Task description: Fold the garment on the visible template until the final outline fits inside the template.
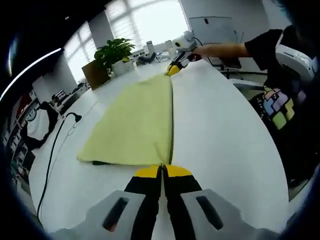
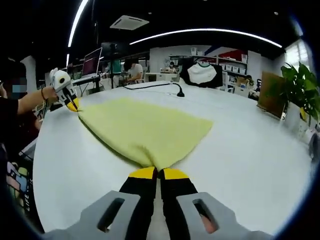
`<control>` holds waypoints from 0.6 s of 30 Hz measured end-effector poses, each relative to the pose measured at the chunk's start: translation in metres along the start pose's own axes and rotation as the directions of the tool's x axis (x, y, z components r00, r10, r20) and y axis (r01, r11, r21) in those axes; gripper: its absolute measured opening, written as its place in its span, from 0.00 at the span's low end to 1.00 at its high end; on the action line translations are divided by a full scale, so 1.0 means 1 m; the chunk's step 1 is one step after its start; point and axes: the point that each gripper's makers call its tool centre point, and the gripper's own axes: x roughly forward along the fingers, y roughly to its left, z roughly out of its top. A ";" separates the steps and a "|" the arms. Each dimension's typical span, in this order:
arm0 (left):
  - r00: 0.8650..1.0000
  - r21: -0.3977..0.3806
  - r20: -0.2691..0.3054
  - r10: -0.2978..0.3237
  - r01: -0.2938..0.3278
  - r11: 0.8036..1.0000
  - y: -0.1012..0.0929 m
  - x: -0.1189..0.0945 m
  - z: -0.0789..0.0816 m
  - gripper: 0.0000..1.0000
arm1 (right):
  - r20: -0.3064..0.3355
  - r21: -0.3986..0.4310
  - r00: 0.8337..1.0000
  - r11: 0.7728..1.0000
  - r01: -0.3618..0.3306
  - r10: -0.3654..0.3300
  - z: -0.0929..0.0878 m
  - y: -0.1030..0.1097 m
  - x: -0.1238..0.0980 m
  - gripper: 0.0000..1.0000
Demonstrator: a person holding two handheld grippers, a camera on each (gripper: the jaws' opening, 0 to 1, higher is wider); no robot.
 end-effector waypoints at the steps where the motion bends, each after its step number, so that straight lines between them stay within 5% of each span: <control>1: 1.000 0.000 -0.004 0.002 -0.002 1.000 0.000 0.000 -0.001 0.01 | -0.002 0.008 1.000 1.000 -0.003 0.003 -0.001 0.001 0.000 0.00; 10: 1.000 -0.055 0.020 0.020 -0.019 0.998 0.001 -0.002 -0.008 0.01 | -0.056 -0.166 0.997 0.985 0.041 -0.051 -0.005 0.003 -0.002 0.00; 18: 0.998 -0.119 0.044 0.033 -0.028 0.993 0.003 -0.001 -0.009 0.01 | -0.078 -0.143 0.995 0.988 0.054 -0.066 -0.005 0.003 -0.001 0.00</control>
